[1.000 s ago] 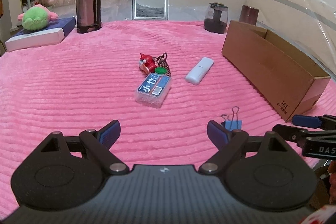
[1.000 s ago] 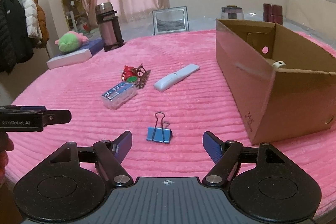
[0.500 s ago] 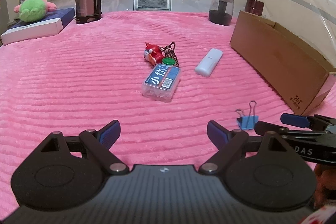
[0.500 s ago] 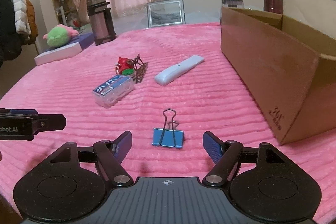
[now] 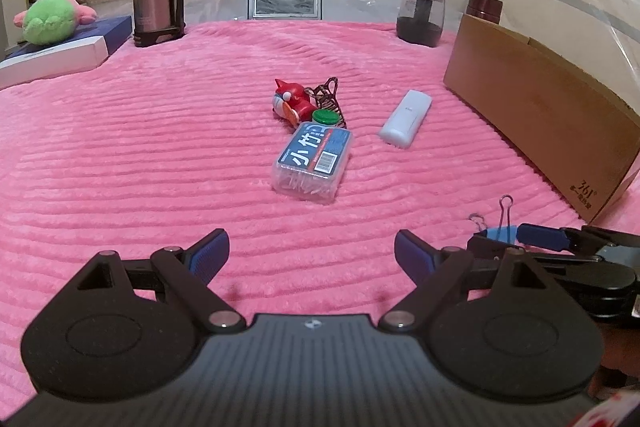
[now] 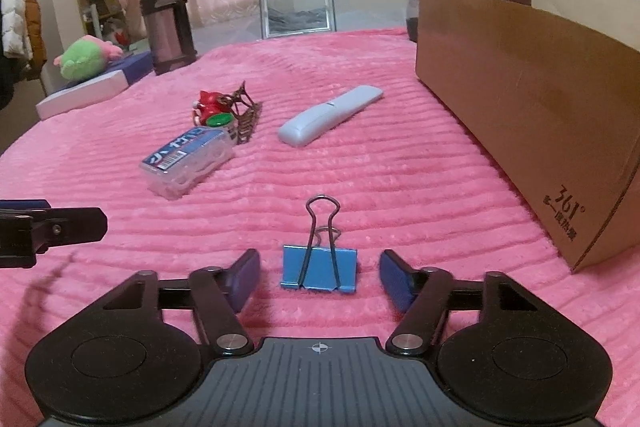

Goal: Organize rigid objects
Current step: 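Grasp the blue binder clip with the right gripper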

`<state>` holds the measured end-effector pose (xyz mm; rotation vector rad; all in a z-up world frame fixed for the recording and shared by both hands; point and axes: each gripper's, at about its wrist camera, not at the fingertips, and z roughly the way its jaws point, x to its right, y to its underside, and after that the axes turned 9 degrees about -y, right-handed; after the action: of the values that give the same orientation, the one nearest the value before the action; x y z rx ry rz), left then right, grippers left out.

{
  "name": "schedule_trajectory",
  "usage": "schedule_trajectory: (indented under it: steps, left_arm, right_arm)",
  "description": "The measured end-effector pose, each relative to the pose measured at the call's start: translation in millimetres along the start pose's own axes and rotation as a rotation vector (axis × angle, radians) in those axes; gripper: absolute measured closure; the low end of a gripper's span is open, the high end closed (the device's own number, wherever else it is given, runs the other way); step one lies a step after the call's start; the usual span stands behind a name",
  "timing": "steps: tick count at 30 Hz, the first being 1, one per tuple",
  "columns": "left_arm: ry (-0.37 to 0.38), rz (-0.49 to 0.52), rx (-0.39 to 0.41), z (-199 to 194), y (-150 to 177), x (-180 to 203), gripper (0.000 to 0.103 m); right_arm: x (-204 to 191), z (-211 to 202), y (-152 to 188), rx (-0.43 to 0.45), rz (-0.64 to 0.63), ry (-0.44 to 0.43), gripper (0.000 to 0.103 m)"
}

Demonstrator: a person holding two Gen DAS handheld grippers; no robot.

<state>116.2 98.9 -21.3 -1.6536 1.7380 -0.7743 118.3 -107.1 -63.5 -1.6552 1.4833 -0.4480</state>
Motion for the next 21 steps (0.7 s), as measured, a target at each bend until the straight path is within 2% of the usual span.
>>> schedule_trajectory:
  steps: [5,10,21]
  left_arm:
    - [0.008,0.000,-0.010,6.4,0.0,-1.0,0.016]
    - [0.017,0.001,-0.021,10.1,0.1,0.7,0.016]
    - [0.026,0.054,0.002,21.6,-15.0,4.5,0.016]
  right_arm:
    - [-0.5,4.0,1.4,0.007,-0.013,0.011,0.052]
    - [-0.6,4.4,1.6,0.004,-0.027,0.004,0.065]
    - [-1.1,-0.2,-6.3,0.018,-0.057,-0.028,0.066]
